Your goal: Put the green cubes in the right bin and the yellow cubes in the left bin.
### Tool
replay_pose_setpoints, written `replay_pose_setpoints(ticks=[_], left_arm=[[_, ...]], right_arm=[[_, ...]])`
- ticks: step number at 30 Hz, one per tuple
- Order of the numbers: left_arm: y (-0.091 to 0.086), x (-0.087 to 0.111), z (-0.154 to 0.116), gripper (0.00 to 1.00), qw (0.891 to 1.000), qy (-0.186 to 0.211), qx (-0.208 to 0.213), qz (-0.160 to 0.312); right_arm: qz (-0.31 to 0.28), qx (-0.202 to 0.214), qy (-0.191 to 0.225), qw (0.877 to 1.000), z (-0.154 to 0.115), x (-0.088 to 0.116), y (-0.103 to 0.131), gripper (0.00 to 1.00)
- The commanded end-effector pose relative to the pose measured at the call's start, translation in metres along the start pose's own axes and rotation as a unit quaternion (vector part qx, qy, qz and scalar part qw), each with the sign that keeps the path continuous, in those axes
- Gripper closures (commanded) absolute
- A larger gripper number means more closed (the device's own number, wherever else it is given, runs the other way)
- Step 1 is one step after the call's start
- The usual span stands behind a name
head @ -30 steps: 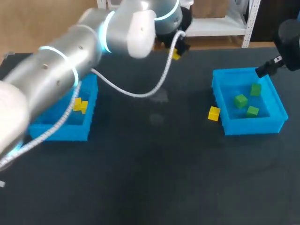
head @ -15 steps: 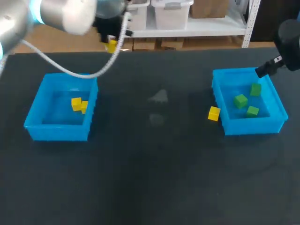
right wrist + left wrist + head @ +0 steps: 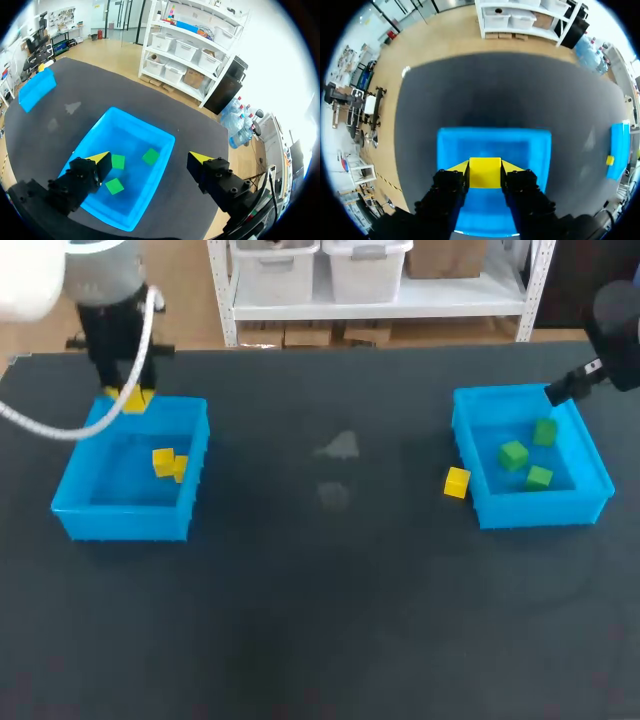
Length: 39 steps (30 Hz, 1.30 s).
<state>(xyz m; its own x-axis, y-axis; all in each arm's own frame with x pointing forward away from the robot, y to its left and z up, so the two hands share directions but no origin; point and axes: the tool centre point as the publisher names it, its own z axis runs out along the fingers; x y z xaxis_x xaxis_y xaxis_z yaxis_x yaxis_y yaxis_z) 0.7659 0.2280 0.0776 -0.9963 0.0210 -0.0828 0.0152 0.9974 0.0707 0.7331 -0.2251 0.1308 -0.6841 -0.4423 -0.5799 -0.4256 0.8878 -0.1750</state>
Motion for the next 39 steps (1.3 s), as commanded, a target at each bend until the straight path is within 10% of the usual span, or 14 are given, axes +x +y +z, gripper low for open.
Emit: replay_pose_setpoints(ticks=[1,11,12,13,23,39], left_arm=[[0.0,0.108,0.013,1.0,0.988,-0.151,0.017,0.003],[-0.012,0.097,0.02,0.93,0.989,-0.141,0.025,0.024],[-0.013,0.096,0.02,0.12,0.989,-0.141,0.023,0.027],[-0.014,0.094,0.02,0.0,0.989,-0.141,0.024,0.028],[-0.063,0.058,-0.008,0.0,0.976,-0.175,0.048,0.121],[-0.238,0.05,-0.01,0.0,0.899,-0.184,0.148,0.369]], right_arm=[[0.001,0.004,-0.004,1.0,0.0,0.002,0.001,0.0],[0.001,0.004,-0.004,1.0,0.0,0.002,0.001,0.0],[0.001,0.004,-0.004,1.0,0.0,0.002,0.001,0.0],[0.001,0.004,-0.004,1.0,0.0,0.002,0.001,0.0],[0.001,0.004,-0.004,1.0,0.0,0.002,0.001,0.0],[0.001,0.004,-0.004,1.0,0.0,0.002,0.001,0.0]])
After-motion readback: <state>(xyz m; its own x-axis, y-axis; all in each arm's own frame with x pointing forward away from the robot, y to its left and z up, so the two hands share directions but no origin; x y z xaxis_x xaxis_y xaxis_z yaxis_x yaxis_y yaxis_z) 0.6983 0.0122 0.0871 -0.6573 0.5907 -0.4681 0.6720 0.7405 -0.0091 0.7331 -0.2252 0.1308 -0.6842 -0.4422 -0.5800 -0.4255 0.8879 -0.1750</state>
